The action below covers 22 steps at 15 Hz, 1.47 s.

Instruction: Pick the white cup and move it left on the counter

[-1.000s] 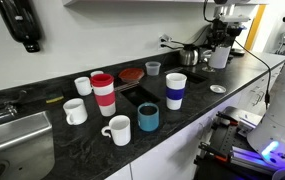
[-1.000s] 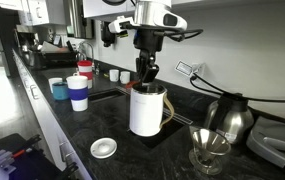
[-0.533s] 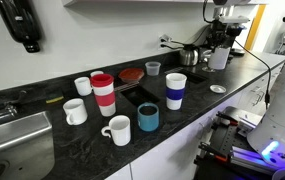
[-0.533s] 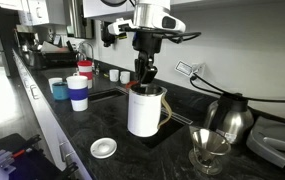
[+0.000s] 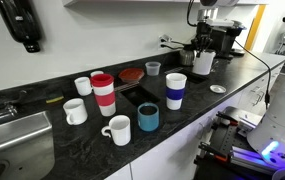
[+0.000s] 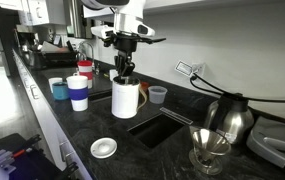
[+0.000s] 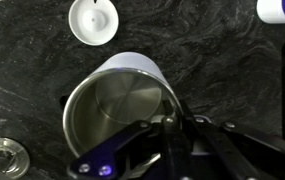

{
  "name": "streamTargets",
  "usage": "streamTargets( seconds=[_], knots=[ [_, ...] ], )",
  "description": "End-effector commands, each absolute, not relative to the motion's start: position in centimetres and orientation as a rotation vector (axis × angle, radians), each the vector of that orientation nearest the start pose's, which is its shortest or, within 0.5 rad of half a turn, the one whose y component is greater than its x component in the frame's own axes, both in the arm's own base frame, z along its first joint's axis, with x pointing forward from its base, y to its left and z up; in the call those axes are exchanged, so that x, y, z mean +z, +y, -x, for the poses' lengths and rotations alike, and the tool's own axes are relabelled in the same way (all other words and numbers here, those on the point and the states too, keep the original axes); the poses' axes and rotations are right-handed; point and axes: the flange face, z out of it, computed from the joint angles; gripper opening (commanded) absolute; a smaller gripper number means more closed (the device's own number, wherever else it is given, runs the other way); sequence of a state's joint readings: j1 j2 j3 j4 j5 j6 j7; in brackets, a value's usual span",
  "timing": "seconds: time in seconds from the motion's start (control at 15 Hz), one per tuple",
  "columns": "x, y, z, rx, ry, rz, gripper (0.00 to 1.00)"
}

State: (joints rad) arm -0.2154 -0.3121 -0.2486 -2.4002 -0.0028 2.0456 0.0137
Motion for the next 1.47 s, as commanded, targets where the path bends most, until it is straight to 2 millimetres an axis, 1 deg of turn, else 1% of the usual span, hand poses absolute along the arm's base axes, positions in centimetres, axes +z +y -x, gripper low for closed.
streamTargets(
  seconds=[0.0, 0.27, 0.4, 0.47, 0.67, 0.93, 1.0, 1.07, 1.13, 1.2, 1.27, 1.33, 1.4],
  knots=[
    [41.9, -16.4, -40.9, -0.004, 0.586, 2.989, 0.02],
    [39.9, -11.1, -43.4, -0.028, 0.46, 2.975, 0.02],
    [39.0, -8.8, -44.1, -0.026, 0.402, 2.987, 0.02],
    [38.4, -8.1, -44.3, -0.021, 0.385, 2.998, 0.02],
    [36.7, -7.5, -44.1, 0.014, 0.395, 3.01, 0.02],
    [33.8, -7.0, -43.5, 0.093, 0.42, 3.001, 0.02],
    [33.4, -6.7, -43.5, 0.119, 0.424, 2.994, 0.02],
    [33.6, -6.6, -43.6, 0.113, 0.428, 2.995, 0.02],
    [33.7, -6.5, -43.7, 0.114, 0.435, 2.995, 0.06],
    [33.8, -6.5, -43.8, 0.112, 0.446, 2.996, 0.33],
    [34.0, -6.5, -43.9, 0.115, 0.459, 2.99, 0.35],
    [34.2, -6.6, -43.9, 0.131, 0.474, 2.978, 0.4],
    [34.5, -6.7, -43.7, 0.143, 0.484, 2.965, 0.48]
  ],
)
